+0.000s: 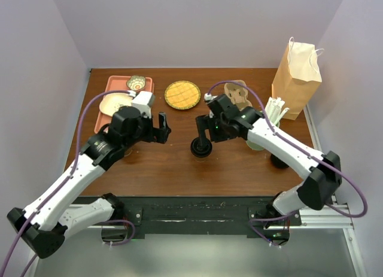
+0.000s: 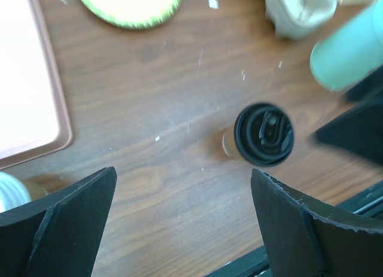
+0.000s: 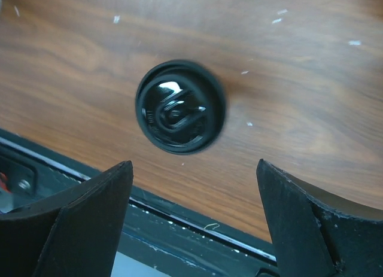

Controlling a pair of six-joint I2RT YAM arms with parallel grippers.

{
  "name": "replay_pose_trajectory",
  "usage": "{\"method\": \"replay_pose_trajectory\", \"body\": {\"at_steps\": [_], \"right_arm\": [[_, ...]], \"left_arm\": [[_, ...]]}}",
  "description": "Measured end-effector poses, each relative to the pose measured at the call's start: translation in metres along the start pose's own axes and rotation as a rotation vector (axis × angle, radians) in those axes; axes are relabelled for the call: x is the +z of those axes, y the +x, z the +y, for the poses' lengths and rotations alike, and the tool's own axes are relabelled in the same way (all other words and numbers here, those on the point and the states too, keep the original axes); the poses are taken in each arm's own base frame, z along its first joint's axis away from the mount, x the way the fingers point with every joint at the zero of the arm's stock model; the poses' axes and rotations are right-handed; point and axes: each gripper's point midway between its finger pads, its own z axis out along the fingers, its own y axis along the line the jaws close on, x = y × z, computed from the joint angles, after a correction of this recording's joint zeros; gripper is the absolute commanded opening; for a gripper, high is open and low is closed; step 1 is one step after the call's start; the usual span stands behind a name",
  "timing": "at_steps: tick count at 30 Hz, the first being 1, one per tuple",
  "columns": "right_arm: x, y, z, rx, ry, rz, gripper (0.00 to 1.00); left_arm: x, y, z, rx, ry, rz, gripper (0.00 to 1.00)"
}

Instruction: Pack the takeout coffee

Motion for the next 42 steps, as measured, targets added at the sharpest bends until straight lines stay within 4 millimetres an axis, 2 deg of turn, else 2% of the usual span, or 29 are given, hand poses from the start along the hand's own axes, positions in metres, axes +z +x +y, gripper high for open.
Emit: {"method": "replay_pose_trajectory", "body": {"at_steps": [1,4,8,15,20,30,33,42], "right_arm": [[0.007,0.004,0.003,-0.019,0.000,0.016,0.98],[0.025,0.013,0.007,-0.064,0.010,0.058,0.98],[0.038,0.013,0.005,-0.101,0.019,0.068,0.99],[0.052,0.012,0.007,-0.153,-0.002,0.064,0.98],[0.070,0.024,0.011,-0.169,-0.034,0.118,0.97],[0.077,0.028,0.023,-0.168,-0.102,0.121,0.88],[0.078,0.026,0.023,-0.167,-0.102,0.113,0.88],[0.077,0.023,0.019,-0.154,-0.095,0.110,0.96]], "left_arm": [[-0.007,-0.007,0.001,-0.012,-0.008,-0.026,1.00],[-0.025,-0.027,0.001,-0.065,-0.025,-0.078,1.00],[-0.041,-0.045,-0.003,-0.125,-0.025,-0.101,1.00],[-0.058,-0.042,0.001,-0.157,-0.040,-0.102,1.00],[-0.056,-0.044,0.003,-0.134,-0.056,-0.088,1.00],[-0.047,-0.041,0.005,-0.071,-0.069,-0.060,1.00],[-0.048,-0.041,0.006,-0.068,-0.071,-0.059,1.00],[-0.048,-0.040,0.007,-0.068,-0.074,-0.056,1.00]]}}
